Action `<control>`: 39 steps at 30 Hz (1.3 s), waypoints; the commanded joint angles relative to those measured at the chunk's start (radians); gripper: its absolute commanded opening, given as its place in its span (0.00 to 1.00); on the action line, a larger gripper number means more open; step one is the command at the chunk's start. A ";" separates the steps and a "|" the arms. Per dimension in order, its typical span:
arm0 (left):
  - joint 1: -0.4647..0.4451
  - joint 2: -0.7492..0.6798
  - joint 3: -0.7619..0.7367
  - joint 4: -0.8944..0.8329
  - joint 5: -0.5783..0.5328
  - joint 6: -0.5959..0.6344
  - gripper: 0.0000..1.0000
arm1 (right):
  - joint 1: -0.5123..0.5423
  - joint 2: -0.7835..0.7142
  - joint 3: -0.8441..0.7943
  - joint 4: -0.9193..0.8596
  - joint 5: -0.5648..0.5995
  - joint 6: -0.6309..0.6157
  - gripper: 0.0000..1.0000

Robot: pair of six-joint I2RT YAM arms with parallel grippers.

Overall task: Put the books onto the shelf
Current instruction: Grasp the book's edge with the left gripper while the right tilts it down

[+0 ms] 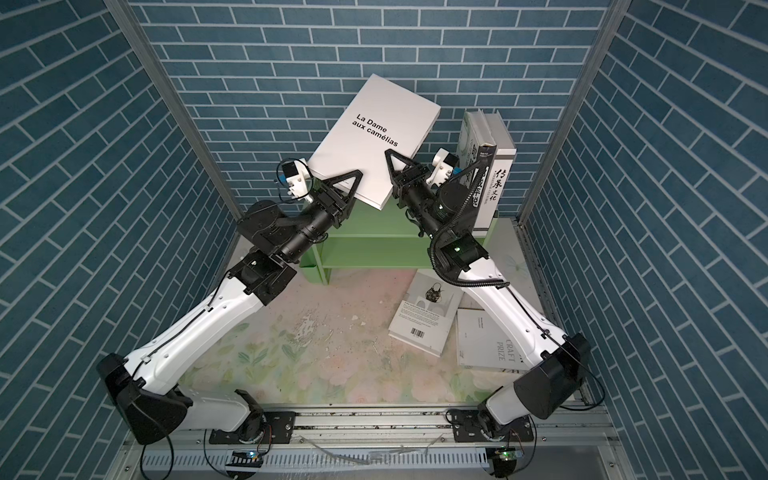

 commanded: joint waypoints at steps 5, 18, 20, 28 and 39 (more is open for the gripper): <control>-0.014 -0.037 -0.009 -0.039 -0.065 0.045 0.37 | 0.006 -0.036 -0.054 0.073 -0.025 0.049 0.34; 0.014 -0.137 0.009 -0.248 -0.114 0.116 0.25 | -0.021 -0.102 -0.139 0.044 -0.080 -0.019 0.65; 0.052 -0.162 0.037 -0.376 -0.102 0.102 0.24 | -0.033 -0.143 -0.128 -0.070 -0.104 -0.140 0.71; 0.220 -0.242 0.097 -0.690 0.059 -0.023 0.24 | -0.034 -0.235 0.103 -0.619 -0.158 -0.723 0.77; 0.285 -0.295 0.132 -0.866 0.217 -0.150 0.24 | 0.085 -0.251 0.161 -1.007 0.075 -1.366 0.80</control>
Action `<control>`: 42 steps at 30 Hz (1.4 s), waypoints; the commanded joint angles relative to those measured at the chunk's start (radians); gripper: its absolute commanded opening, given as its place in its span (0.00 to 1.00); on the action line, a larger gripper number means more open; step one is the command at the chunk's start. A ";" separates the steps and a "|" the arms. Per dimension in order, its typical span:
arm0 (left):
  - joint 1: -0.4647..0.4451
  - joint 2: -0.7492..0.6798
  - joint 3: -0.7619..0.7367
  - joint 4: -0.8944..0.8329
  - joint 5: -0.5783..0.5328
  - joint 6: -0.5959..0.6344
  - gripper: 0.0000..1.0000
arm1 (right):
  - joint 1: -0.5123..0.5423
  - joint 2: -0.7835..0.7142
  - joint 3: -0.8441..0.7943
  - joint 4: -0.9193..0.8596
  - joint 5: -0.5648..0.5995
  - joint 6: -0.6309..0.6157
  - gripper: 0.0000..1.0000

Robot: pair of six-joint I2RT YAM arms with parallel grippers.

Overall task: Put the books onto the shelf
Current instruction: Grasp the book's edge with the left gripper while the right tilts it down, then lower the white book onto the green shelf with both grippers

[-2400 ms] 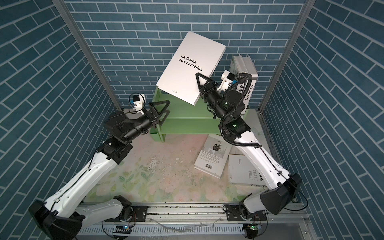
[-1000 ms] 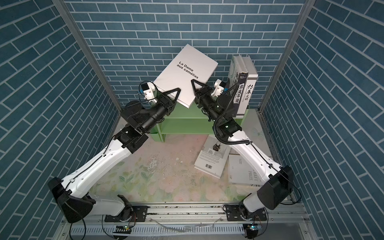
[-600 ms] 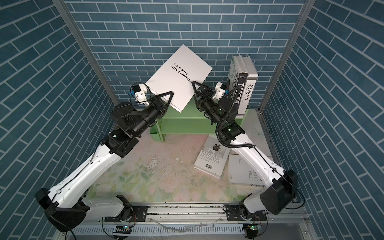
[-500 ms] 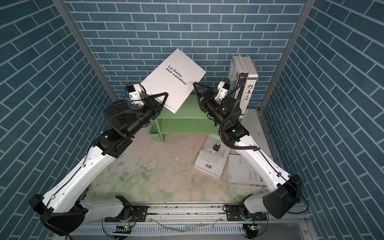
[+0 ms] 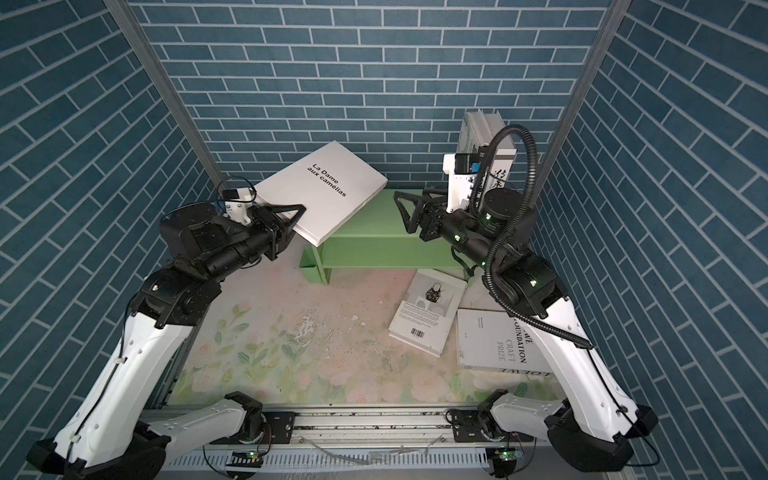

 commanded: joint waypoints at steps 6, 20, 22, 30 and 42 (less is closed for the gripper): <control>0.023 -0.066 0.031 -0.111 0.100 -0.103 0.25 | 0.068 0.005 -0.041 -0.137 0.197 -0.350 0.82; 0.025 -0.064 0.017 -0.179 0.157 -0.221 0.27 | 0.082 -0.067 -0.120 -0.184 0.131 -0.421 0.83; 0.026 -0.043 0.053 -0.224 0.164 -0.222 0.27 | 0.101 -0.052 -0.107 -0.211 0.129 -0.464 0.83; 0.026 0.005 0.181 -0.393 0.190 -0.283 0.27 | 0.213 -0.022 -0.102 -0.226 0.169 -0.630 0.84; 0.025 0.048 0.250 -0.496 0.252 -0.294 0.30 | 0.319 0.027 -0.110 -0.134 0.248 -0.801 0.83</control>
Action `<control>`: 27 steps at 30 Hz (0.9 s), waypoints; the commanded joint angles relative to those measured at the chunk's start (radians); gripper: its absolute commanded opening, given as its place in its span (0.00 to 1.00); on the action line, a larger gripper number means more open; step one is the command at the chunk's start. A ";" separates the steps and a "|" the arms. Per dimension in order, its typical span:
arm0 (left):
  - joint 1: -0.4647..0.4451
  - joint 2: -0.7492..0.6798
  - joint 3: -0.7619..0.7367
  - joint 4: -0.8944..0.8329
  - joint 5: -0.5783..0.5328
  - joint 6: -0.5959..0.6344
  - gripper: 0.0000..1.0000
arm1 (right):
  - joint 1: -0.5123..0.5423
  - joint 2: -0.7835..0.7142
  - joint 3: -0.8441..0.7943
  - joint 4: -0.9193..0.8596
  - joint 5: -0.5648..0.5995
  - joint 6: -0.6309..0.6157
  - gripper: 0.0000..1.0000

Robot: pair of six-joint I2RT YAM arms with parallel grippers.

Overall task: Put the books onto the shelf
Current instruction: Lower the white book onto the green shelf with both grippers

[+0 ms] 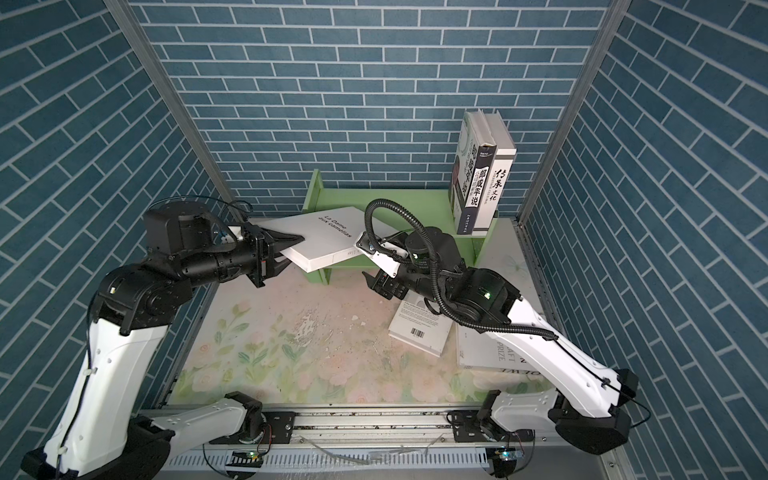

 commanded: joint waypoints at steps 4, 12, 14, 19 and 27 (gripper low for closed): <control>0.007 0.014 0.021 -0.005 0.060 -0.008 0.30 | 0.009 -0.022 -0.045 0.153 0.030 -0.125 0.82; 0.007 0.069 0.091 0.003 0.098 -0.015 0.31 | 0.025 -0.016 -0.060 0.171 -0.017 -0.118 0.77; 0.007 0.093 0.121 -0.007 0.115 -0.010 0.31 | 0.033 -0.015 -0.069 0.167 -0.019 -0.116 0.75; 0.008 0.138 0.179 -0.054 0.143 0.009 0.31 | 0.038 -0.001 -0.084 0.183 0.000 -0.117 0.66; 0.007 0.170 0.209 -0.059 0.173 0.013 0.32 | 0.039 0.001 -0.106 0.233 0.022 -0.127 0.53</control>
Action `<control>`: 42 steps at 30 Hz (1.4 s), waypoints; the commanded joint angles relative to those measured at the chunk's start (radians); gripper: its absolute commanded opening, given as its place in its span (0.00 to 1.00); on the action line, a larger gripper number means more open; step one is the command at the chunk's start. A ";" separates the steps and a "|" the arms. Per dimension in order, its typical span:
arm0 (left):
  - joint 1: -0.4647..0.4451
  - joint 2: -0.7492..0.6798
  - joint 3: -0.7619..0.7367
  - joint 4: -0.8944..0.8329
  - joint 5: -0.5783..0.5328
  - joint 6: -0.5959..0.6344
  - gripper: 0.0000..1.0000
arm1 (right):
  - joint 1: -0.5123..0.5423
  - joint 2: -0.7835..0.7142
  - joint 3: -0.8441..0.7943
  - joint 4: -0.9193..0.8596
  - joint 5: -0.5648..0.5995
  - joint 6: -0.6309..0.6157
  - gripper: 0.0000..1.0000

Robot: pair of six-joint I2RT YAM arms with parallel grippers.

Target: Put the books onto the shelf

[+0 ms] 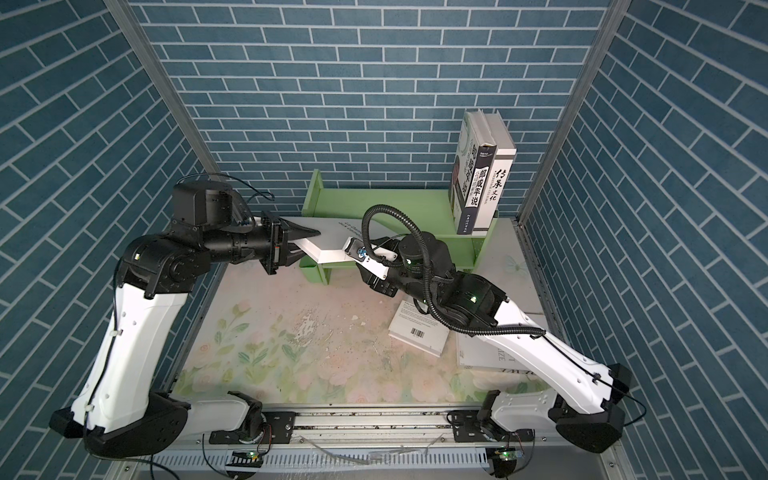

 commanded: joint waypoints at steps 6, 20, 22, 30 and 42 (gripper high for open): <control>0.006 0.013 0.048 0.028 0.050 0.020 0.32 | 0.008 0.014 -0.006 0.050 -0.001 -0.020 0.49; 0.006 0.039 0.087 0.035 0.069 0.031 0.35 | 0.017 0.033 -0.013 0.097 0.018 -0.019 0.30; 0.006 0.039 0.089 0.050 0.071 0.027 0.35 | 0.019 0.036 -0.015 0.121 0.020 -0.018 0.29; 0.005 0.030 0.085 0.098 0.061 0.028 0.53 | 0.021 0.038 -0.034 0.201 0.063 0.005 0.24; 0.006 0.021 0.021 0.383 0.016 0.127 0.86 | 0.020 0.031 -0.045 0.326 0.263 0.114 0.24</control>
